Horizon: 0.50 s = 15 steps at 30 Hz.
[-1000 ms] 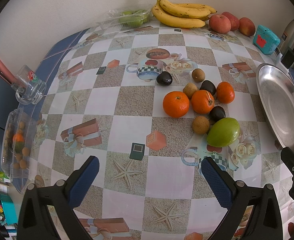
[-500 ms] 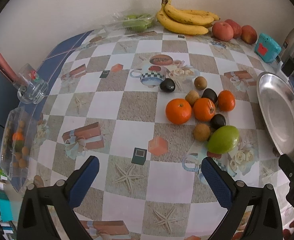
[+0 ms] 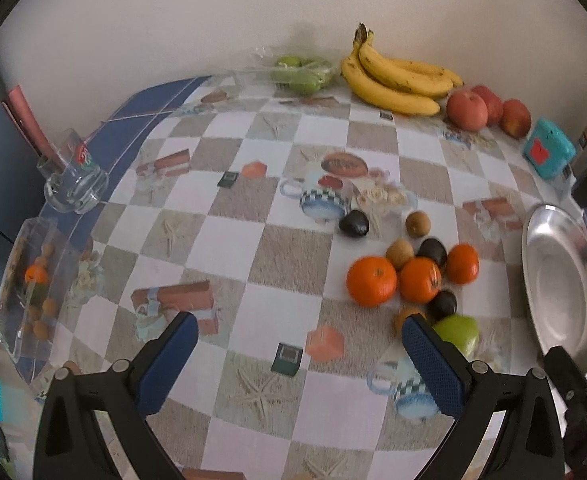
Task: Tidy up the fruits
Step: 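Reach the right tool to the green fruit and close on it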
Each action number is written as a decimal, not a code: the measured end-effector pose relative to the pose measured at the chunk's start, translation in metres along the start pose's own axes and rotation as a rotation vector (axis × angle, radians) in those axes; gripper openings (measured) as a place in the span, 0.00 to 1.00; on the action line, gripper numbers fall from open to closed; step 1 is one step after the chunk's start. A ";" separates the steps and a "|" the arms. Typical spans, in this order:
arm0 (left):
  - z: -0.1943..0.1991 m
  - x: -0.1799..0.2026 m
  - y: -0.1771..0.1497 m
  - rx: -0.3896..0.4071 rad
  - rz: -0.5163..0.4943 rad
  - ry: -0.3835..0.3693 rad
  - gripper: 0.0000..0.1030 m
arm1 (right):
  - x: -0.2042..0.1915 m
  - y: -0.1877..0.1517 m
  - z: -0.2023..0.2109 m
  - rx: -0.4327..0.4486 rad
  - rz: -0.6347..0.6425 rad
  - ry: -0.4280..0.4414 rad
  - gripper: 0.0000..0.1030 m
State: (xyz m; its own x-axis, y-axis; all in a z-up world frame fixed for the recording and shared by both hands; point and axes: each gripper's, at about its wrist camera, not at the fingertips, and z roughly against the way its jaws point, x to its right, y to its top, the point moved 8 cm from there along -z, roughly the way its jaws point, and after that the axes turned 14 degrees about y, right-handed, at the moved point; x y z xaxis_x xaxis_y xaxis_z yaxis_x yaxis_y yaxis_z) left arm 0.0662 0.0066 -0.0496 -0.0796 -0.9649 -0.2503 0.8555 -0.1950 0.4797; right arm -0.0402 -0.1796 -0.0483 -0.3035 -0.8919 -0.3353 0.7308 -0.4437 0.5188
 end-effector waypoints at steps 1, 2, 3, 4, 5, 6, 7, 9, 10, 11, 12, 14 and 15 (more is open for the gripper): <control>-0.001 -0.001 0.002 -0.007 0.006 -0.003 1.00 | -0.004 0.002 -0.003 -0.002 -0.004 0.012 1.00; -0.004 -0.001 0.003 -0.018 0.009 -0.004 1.00 | -0.008 0.003 -0.007 -0.009 -0.006 0.020 1.00; -0.007 -0.001 0.004 -0.034 0.008 0.000 1.00 | -0.012 0.004 -0.011 -0.021 -0.006 0.030 1.00; -0.009 -0.002 0.004 -0.045 0.005 0.007 1.00 | -0.018 0.004 -0.016 -0.040 -0.002 0.052 1.00; -0.012 -0.002 0.004 -0.054 0.000 0.018 1.00 | -0.022 0.003 -0.020 -0.054 0.001 0.066 1.00; -0.014 -0.002 0.005 -0.064 -0.005 0.027 1.00 | -0.026 0.002 -0.025 -0.072 0.007 0.076 1.00; -0.015 -0.003 0.005 -0.070 -0.005 0.029 1.00 | -0.031 0.000 -0.030 -0.094 0.022 0.086 1.00; -0.019 -0.002 0.007 -0.088 -0.004 0.017 1.00 | -0.039 -0.003 -0.038 -0.131 0.052 0.095 1.00; -0.020 -0.001 0.008 -0.098 -0.005 0.015 1.00 | -0.041 -0.004 -0.042 -0.151 0.063 0.097 1.00; -0.022 0.001 0.009 -0.108 -0.015 0.014 1.00 | -0.042 -0.005 -0.046 -0.168 0.068 0.097 1.00; -0.024 0.003 0.010 -0.114 -0.028 0.015 1.00 | -0.043 -0.006 -0.052 -0.188 0.071 0.095 1.00; -0.028 0.007 0.012 -0.121 -0.064 0.018 1.00 | -0.044 -0.007 -0.059 -0.216 0.077 0.091 1.00; -0.030 0.010 0.012 -0.127 -0.085 0.022 1.00 | -0.045 -0.007 -0.063 -0.234 0.082 0.088 1.00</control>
State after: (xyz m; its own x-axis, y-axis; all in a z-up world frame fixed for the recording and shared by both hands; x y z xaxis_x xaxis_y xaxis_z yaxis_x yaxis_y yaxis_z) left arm 0.0914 0.0002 -0.0717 -0.1451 -0.9415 -0.3043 0.9041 -0.2511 0.3458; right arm 0.0069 -0.1309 -0.0862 -0.1902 -0.9085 -0.3722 0.8755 -0.3285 0.3543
